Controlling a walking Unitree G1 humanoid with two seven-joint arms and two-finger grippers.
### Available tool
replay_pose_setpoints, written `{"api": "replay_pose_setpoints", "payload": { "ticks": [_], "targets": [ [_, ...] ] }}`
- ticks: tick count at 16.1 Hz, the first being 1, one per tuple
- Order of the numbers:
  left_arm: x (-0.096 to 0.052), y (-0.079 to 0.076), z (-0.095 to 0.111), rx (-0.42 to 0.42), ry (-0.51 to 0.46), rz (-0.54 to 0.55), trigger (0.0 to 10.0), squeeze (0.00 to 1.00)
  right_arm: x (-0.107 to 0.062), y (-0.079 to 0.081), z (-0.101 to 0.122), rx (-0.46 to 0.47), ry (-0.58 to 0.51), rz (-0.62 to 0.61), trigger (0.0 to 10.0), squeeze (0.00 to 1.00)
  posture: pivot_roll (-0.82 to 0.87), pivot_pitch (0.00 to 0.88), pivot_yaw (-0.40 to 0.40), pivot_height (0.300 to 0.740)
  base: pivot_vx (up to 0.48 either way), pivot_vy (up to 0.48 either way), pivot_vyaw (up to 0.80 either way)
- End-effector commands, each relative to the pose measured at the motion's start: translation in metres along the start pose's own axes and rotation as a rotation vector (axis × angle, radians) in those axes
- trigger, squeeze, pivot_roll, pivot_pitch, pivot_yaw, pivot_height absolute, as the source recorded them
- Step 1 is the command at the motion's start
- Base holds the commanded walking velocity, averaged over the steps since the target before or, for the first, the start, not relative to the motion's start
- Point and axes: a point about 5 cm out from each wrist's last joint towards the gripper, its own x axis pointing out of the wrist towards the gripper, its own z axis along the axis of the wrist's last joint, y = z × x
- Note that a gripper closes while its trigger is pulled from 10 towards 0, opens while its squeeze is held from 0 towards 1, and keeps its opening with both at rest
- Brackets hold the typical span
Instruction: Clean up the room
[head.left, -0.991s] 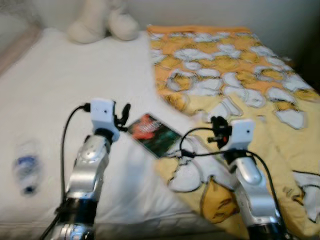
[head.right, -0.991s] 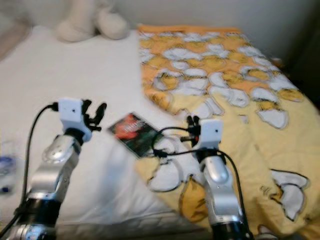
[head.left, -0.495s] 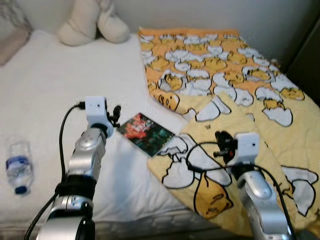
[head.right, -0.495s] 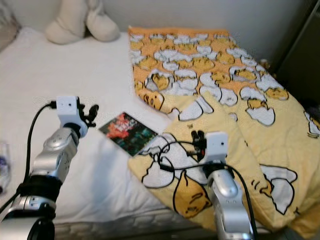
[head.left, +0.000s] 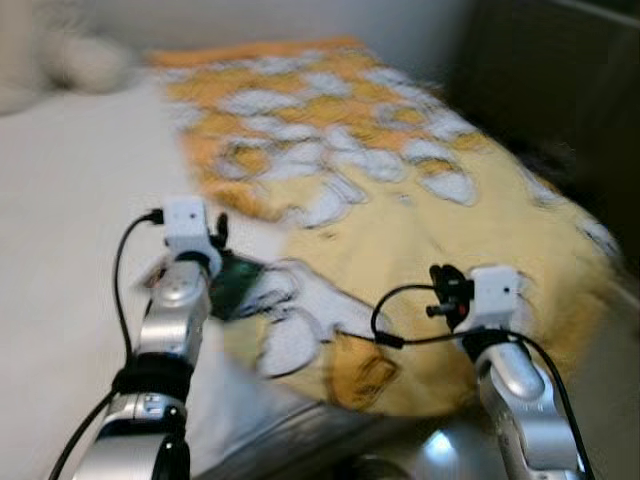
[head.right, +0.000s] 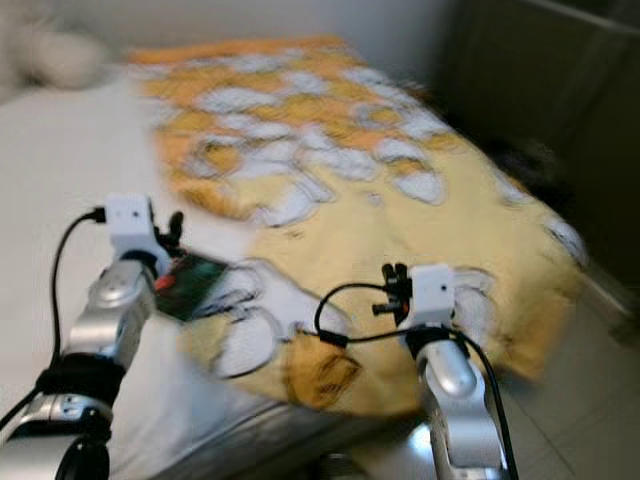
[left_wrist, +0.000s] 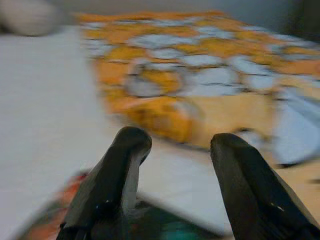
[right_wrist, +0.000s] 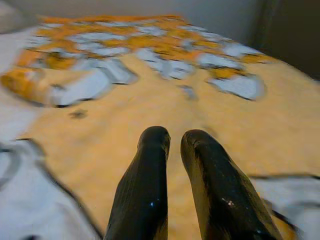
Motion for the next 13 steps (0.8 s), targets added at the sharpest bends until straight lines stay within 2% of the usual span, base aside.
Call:
{"api": "replay_pose_setpoints", "payload": {
  "ticks": [1,2,6,7,8,13],
  "targets": [
    [0.002,0.001,0.007,0.005,-0.021,-0.001,10.0,0.0,0.003,0.002,0.005,0.007,-0.022,0.004,10.0,0.35,-0.1,0.031,-0.013,0.74,0.0,0.0,-0.8],
    [0.002,0.003,0.006,-0.013,-0.02,0.017,10.0,1.0,0.004,0.002,0.007,-0.004,-0.031,-0.005,10.0,0.32,-0.1,0.031,-0.015,0.74,0.0,0.0,-0.52],
    [0.004,0.014,-0.001,-0.026,0.015,0.072,10.0,1.0,0.004,0.003,0.008,-0.003,-0.03,0.012,10.0,0.31,-0.1,0.038,-0.023,0.74,0.0,0.0,0.0],
    [0.003,0.02,-0.006,-0.05,0.048,0.093,10.0,1.0,0.004,0.005,0.007,-0.003,-0.028,0.023,10.0,0.31,-0.1,0.04,-0.024,0.74,0.0,0.0,0.0],
    [0.002,0.025,-0.011,-0.113,0.065,0.111,10.0,1.0,0.003,0.006,0.006,-0.004,-0.025,0.03,10.0,0.31,-0.09,0.041,-0.024,0.74,0.0,0.0,0.0],
    [-0.008,0.041,-0.03,-0.146,0.148,0.171,10.0,1.0,0.005,0.013,0.002,0.008,-0.015,0.055,10.0,0.31,-0.06,0.04,-0.023,0.74,0.0,0.0,0.0]
  ]
}}
